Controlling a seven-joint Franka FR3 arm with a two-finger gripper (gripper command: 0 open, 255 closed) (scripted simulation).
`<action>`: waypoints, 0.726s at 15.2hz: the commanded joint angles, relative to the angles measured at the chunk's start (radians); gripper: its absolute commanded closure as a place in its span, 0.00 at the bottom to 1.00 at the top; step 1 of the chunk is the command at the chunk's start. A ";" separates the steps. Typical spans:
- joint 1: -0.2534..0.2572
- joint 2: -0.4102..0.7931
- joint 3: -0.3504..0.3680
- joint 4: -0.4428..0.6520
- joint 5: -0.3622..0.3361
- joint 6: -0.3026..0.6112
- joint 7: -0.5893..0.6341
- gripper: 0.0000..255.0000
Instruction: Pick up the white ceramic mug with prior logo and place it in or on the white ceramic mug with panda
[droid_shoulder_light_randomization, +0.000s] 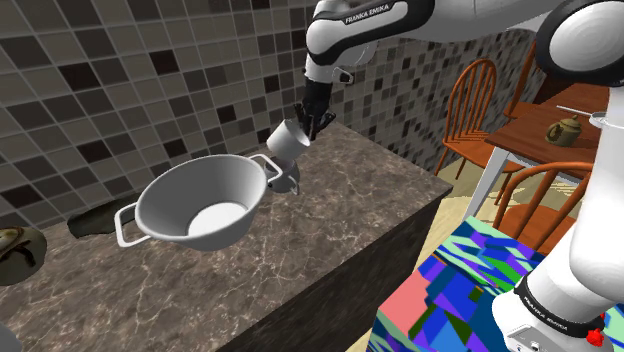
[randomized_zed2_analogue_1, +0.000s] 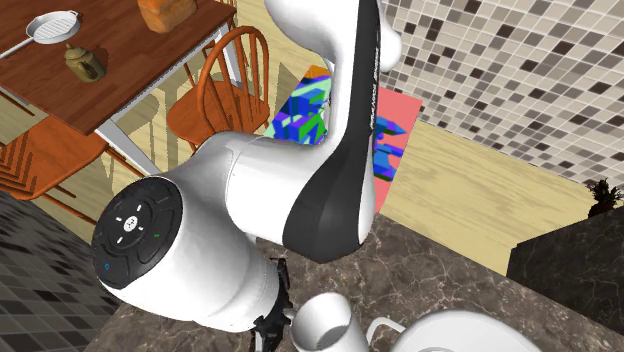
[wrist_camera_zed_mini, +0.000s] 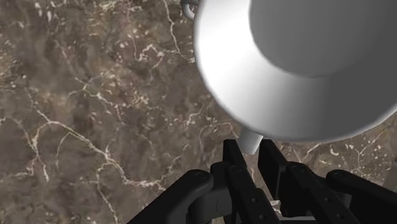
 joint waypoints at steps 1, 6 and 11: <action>0.026 0.078 0.006 0.095 -0.017 -0.010 0.037 1.00; 0.064 0.189 0.010 0.197 -0.038 0.006 0.076 1.00; 0.064 0.199 0.010 0.166 -0.036 0.047 0.068 1.00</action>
